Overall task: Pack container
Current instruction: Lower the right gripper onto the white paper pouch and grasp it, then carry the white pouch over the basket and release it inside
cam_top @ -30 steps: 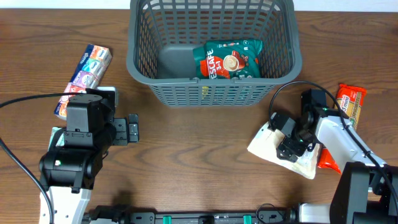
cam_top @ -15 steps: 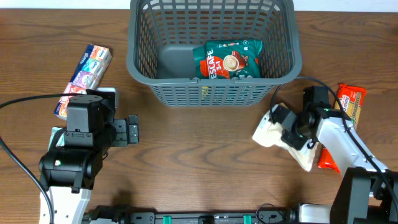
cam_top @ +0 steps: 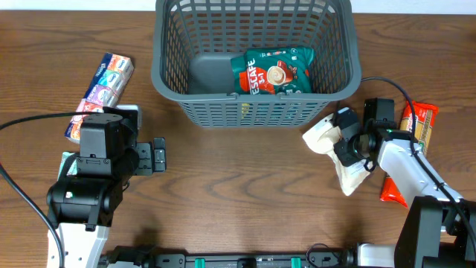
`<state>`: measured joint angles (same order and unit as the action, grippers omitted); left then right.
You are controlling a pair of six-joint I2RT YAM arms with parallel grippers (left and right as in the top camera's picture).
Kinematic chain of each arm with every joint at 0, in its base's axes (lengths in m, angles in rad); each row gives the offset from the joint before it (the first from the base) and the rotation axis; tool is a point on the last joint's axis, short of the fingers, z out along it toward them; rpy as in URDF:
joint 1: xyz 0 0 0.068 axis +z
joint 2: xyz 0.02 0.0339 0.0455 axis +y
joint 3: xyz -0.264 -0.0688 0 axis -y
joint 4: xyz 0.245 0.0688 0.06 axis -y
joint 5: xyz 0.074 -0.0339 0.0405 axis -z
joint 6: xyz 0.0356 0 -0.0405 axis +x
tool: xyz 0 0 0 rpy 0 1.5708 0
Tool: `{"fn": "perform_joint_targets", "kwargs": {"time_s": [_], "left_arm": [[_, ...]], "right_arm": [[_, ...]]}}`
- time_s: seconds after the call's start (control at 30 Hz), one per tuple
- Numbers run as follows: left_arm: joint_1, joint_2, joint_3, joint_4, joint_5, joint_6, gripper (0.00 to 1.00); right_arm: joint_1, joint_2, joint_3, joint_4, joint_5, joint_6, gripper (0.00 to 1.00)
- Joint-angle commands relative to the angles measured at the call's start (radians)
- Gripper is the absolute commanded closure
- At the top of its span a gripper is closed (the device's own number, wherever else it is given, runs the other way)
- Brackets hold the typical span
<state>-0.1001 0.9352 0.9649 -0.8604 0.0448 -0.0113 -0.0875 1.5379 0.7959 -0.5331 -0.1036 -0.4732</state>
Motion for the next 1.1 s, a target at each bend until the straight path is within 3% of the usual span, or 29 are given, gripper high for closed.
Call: {"fn": "perform_joint_targets", "kwargs": {"time_s": [0.0,0.3,0.43,0.83,1.07], "left_arm": [[-0.002,-0.002,0.021,-0.002,-0.012,-0.011,0.02],[-0.001,-0.002,0.021,-0.002,-0.012,-0.008,0.01],[-0.001,-0.002,0.021,-0.002,-0.012,-0.008,0.01],[-0.002,-0.002,0.021,-0.002,-0.012,-0.008,0.01],[-0.002,-0.002,0.021,-0.003,-0.012,-0.008,0.01]], "right_arm": [[0.01,0.015,0.007,0.004,0.007,0.168,0.99],[-0.01,0.01,0.061,0.01,0.093,0.463,0.99],[-0.018,0.008,0.155,-0.04,0.114,0.524,0.99],[-0.057,0.006,0.76,-0.452,0.354,0.853,0.99],[-0.053,0.006,1.049,-0.48,0.373,0.818,0.99]]}}
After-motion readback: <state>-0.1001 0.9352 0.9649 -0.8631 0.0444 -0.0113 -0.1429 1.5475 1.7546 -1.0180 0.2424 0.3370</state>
